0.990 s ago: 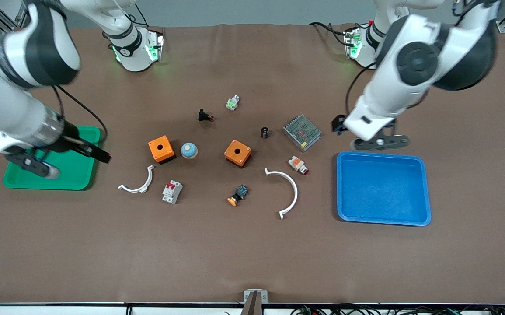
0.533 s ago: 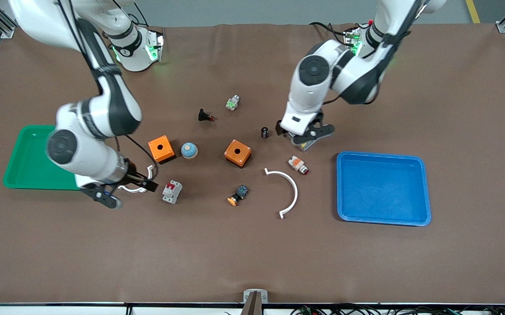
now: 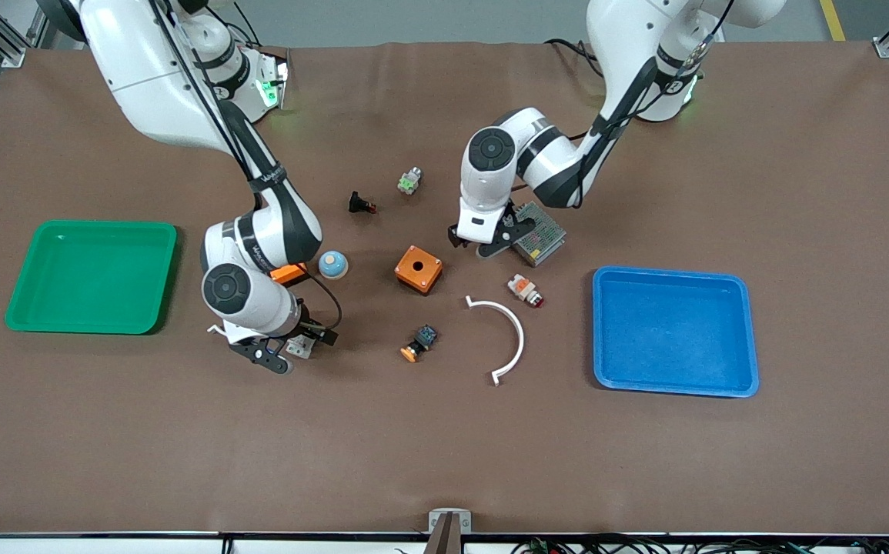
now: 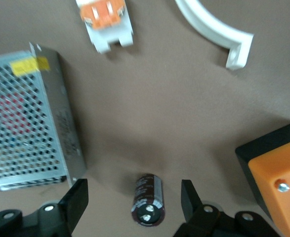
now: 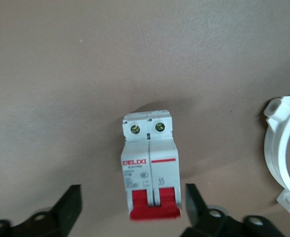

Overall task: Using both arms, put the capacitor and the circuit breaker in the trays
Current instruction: 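Grasp the breaker with the right gripper while the left gripper grasps the capacitor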

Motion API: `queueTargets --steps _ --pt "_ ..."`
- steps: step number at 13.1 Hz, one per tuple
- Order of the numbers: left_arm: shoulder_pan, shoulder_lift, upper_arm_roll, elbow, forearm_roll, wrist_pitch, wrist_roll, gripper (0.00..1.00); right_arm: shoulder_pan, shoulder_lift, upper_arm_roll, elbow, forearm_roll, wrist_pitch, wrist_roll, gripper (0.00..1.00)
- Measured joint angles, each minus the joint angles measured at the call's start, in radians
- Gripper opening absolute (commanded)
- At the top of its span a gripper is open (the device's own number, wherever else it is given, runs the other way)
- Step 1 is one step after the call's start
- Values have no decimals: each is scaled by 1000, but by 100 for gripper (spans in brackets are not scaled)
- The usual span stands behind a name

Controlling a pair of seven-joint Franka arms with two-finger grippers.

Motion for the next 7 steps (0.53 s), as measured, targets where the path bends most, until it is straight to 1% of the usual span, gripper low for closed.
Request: queueTargets --steps 1,3,4,5,6,7 --pt "-9 17 0 0 0 19 -21 73 0 3 0 1 -26 0 0 23" --pt "-23 38 0 2 0 30 -48 66 0 2 -3 5 -49 -4 0 5" --pt "-29 45 0 3 0 35 -59 62 0 3 -6 8 -50 -4 -1 4" --pt "-33 51 0 3 0 44 -72 57 0 2 -10 13 -51 -8 -2 4" --pt "-36 58 0 3 0 52 -84 48 -2 0 -16 21 -52 -26 -6 4" --pt "-39 64 0 4 0 58 -87 38 -12 -9 -22 32 -53 -64 -21 4"
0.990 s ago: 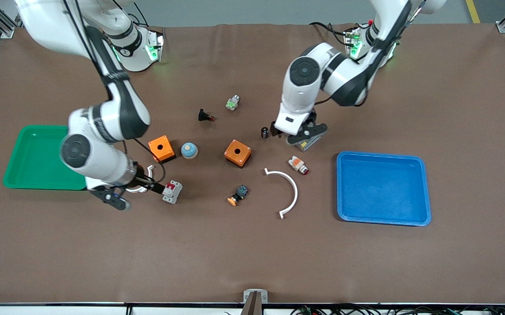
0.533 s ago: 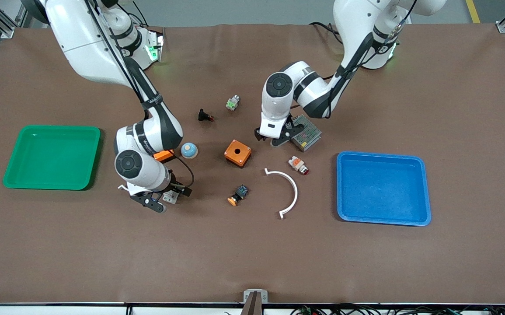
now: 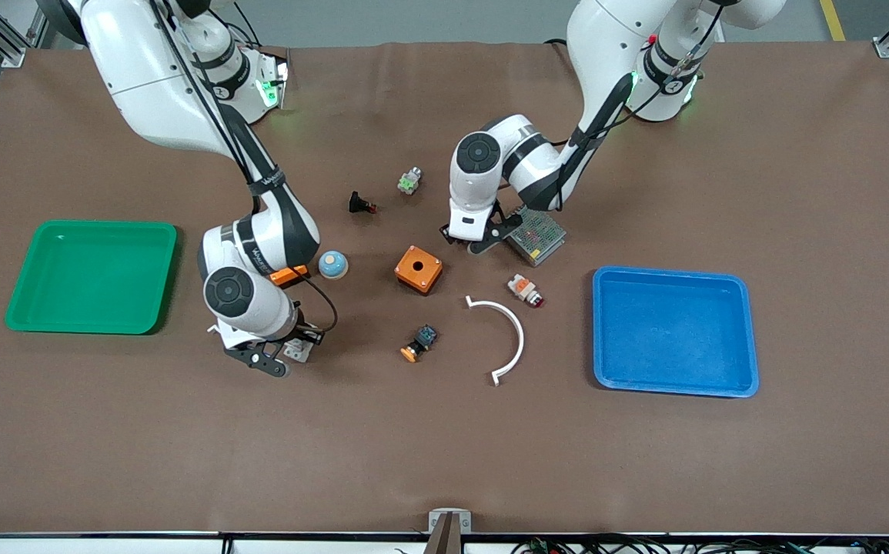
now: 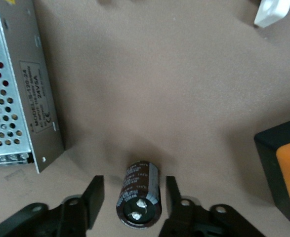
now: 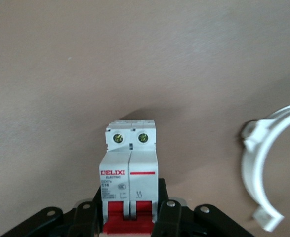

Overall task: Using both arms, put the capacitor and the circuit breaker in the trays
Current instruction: 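Grasp the breaker with the right gripper while the left gripper grasps the capacitor, then carry the breaker to the green tray while the left gripper carries the capacitor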

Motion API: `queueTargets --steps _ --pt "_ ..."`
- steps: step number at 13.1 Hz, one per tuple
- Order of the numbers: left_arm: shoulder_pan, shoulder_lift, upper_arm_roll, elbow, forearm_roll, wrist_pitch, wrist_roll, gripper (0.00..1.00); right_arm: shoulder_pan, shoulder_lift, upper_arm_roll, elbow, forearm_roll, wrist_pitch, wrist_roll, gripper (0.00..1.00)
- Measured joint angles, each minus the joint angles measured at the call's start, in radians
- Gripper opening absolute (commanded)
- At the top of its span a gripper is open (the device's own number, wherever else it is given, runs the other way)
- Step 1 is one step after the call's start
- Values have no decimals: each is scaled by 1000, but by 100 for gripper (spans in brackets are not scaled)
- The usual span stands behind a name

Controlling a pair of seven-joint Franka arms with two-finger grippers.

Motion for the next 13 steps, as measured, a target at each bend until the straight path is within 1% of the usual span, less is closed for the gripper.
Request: queueTargets --steps 2,3,4,5,6,8,10,13 --pt "-5 8 0 1 0 5 -3 6 -58 -61 -10 20 -3 -122 -99 4" --pt "-4 9 1 4 0 7 -3 0 -103 -106 -12 21 -4 -177 -173 4" --pt "-3 7 4 11 0 7 -3 0 -158 -156 -13 16 -4 -233 -258 4" --pt "1 -2 10 21 0 7 -3 0 -211 -200 -14 -3 -5 -259 -336 5" --pt "13 -21 17 30 0 0 -3 0 -264 -240 -14 -37 -6 -264 -426 5" --pt "74 -88 24 43 29 -50 10 0 -369 -301 -15 -125 -7 -255 -609 5" --pt "158 -165 25 45 51 -120 76 0 -466 -339 -15 -225 -7 -186 -782 5" --pt "290 -239 27 43 55 -195 265 0 -578 -364 -15 -399 -8 -4 -1017 5"
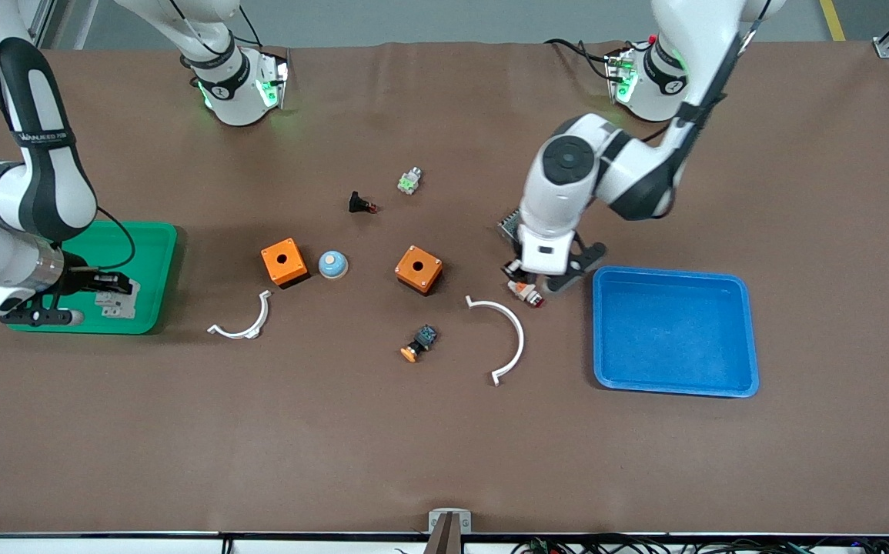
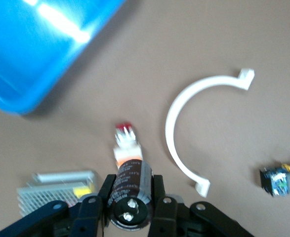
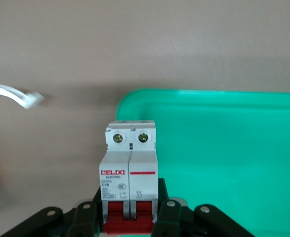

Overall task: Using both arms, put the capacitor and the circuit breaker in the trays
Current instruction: 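Carry the breaker to the green tray while the left gripper carries the capacitor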

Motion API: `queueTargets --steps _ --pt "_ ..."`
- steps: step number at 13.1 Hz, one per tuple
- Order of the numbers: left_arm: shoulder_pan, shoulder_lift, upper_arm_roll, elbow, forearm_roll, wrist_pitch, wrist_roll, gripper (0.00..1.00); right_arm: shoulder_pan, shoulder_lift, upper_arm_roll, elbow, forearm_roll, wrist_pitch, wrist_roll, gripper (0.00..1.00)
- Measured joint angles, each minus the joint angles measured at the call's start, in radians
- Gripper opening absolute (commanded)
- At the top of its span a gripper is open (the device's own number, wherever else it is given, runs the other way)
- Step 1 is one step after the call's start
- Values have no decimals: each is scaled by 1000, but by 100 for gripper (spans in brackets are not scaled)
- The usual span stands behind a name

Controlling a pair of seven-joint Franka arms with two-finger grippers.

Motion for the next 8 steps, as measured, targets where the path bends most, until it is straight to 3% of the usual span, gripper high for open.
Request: queueTargets --steps 2,4,5,7,8 --pt "103 -17 1 -2 1 -38 165 0 -62 -9 0 -102 0 107 -103 5" --pt "210 -12 2 -10 1 -48 316 0 -99 -16 0 -169 -1 174 -155 12" --pt "261 -3 3 -16 1 -48 385 0 -111 -16 1 -186 -1 191 -171 25" --pt "361 32 3 -23 9 -44 521 0 -126 -16 1 -195 -2 200 -184 77" --pt "411 54 4 -24 21 -29 579 0 -129 -17 2 -195 -2 200 -187 99"
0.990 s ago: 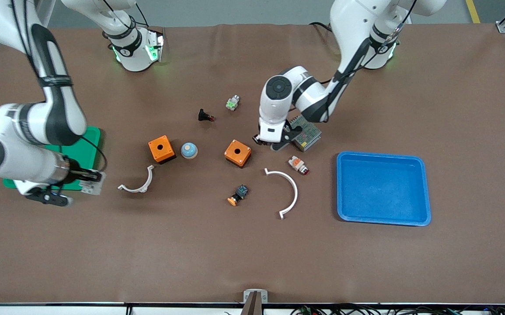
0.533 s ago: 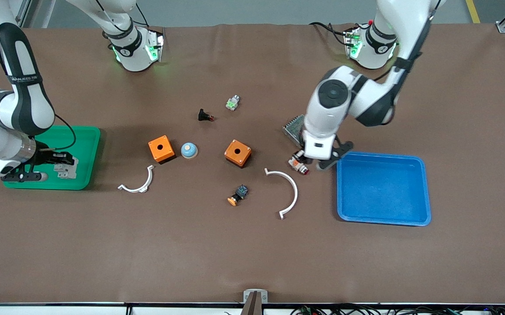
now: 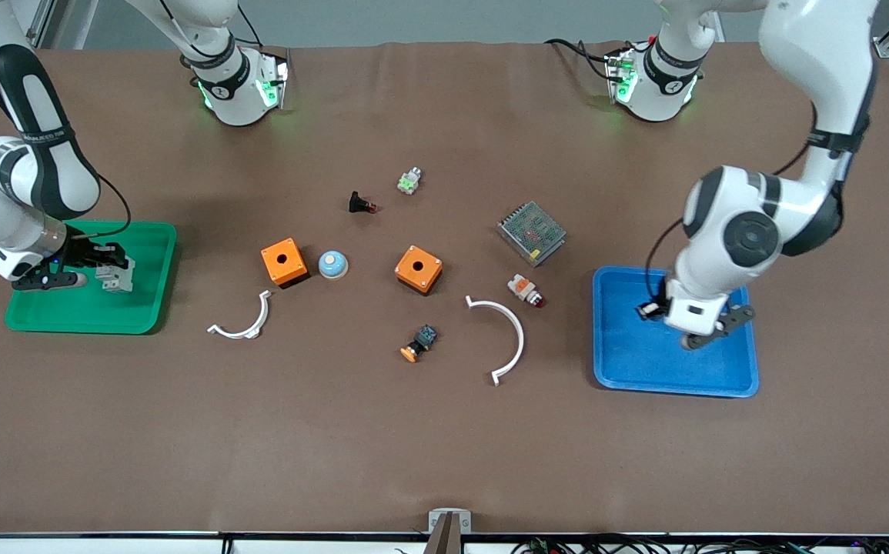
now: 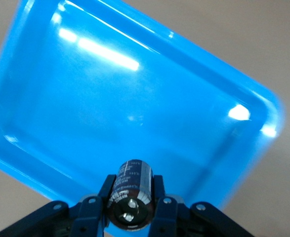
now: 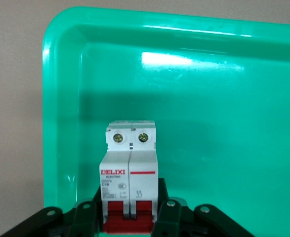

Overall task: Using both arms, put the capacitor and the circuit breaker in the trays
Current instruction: 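Carry the breaker to the green tray while the left gripper carries the capacitor, then open the right gripper over the green tray while the left gripper releases the capacitor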

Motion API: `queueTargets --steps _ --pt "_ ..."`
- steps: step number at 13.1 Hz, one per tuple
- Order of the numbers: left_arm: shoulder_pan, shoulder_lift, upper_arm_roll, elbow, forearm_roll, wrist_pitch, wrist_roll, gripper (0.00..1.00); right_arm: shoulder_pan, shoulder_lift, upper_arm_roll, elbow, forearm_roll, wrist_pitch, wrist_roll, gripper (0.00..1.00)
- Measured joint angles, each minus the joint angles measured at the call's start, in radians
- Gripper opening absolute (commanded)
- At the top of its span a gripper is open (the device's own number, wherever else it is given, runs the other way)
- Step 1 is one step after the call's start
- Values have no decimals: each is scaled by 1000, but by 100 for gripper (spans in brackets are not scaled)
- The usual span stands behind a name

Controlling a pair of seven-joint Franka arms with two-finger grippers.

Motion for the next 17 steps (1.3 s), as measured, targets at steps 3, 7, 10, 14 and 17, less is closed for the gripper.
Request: queueTargets --steps 3,7,10,14,17 --pt "100 77 -1 -3 21 68 99 2 3 -6 11 9 0 3 -2 100" --pt "131 146 -2 0 27 127 135 40 62 -48 29 99 0 -82 -3 100" --pt "129 148 -10 10 27 129 135 100 116 -83 31 254 0 -287 14 100" --pt "127 118 -18 47 27 128 138 100 177 -120 31 431 1 -498 112 100" --pt "126 3 -30 102 28 56 217 100 256 -188 33 458 1 -575 266 100"
